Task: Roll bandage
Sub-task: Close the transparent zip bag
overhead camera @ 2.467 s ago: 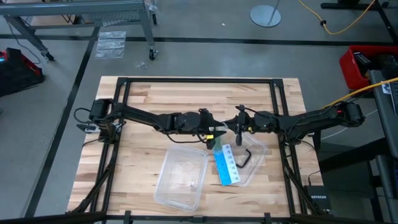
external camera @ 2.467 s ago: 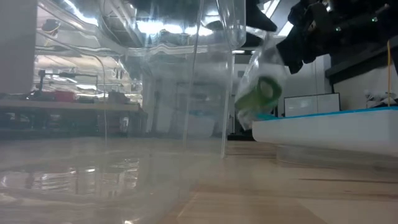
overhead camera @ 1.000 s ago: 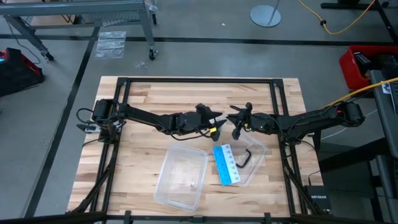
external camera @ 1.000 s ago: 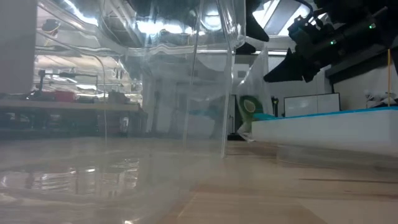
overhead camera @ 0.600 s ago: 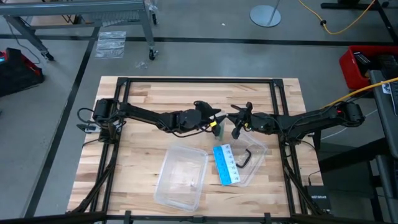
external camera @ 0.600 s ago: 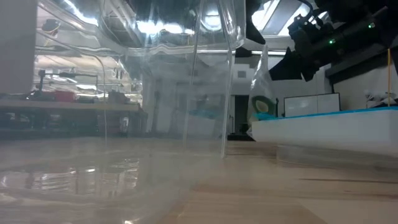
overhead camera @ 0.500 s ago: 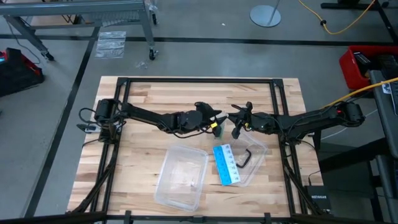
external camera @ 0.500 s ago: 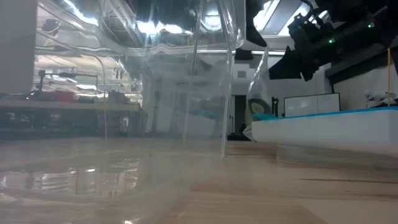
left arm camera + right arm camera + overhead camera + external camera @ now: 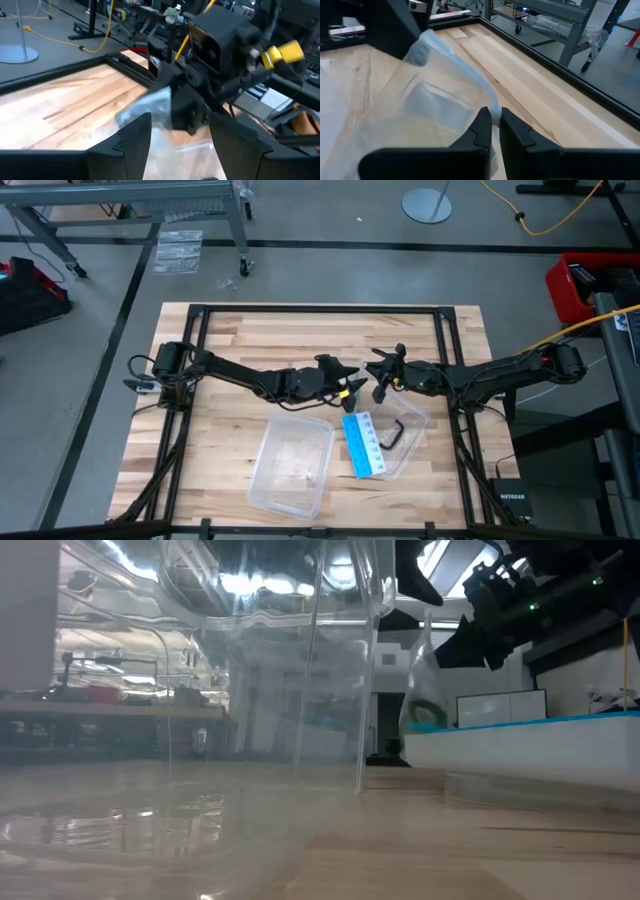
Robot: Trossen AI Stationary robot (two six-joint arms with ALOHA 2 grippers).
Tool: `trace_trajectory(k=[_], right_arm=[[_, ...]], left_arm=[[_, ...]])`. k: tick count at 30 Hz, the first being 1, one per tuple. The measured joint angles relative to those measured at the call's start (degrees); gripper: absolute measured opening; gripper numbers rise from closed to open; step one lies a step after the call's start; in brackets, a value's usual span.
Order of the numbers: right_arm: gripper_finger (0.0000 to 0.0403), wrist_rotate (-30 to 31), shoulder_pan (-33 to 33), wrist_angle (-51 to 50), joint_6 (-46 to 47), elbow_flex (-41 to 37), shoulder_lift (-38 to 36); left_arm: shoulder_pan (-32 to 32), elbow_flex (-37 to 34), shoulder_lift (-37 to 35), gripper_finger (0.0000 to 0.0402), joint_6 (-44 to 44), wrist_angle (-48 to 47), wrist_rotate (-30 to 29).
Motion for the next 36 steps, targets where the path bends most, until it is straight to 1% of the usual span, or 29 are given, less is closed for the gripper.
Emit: trace_trajectory(k=[9,17,23,29,36], right_arm=[[0.0021,-0.1,0.0,0.6,0.9,0.0,0.0],[0.0021,-3.4,0.0,2.4,1.2,0.0,0.0],[0.0021,-3.5,0.0,3.0,2.8,0.0,0.1],[0.0021,-3.6,0.0,5.2,2.9,0.0,2.0],[0.0021,-6.6,0.0,8.7,2.9,0.0,5.0]], left_arm=[[0.5,0.0,0.0,0.0194,0.2,-0.2,0.0],[1.2,0.0,0.5,0.0194,0.2,-0.1,-0.1],[1.2,0.0,0.5,0.0194,0.1,-0.1,-0.1],[1.4,0.0,0.5,0.0194,-0.2,-0.1,-0.1],[2.8,0.0,0.5,0.0194,-1.0,-0.5,-0.1]])
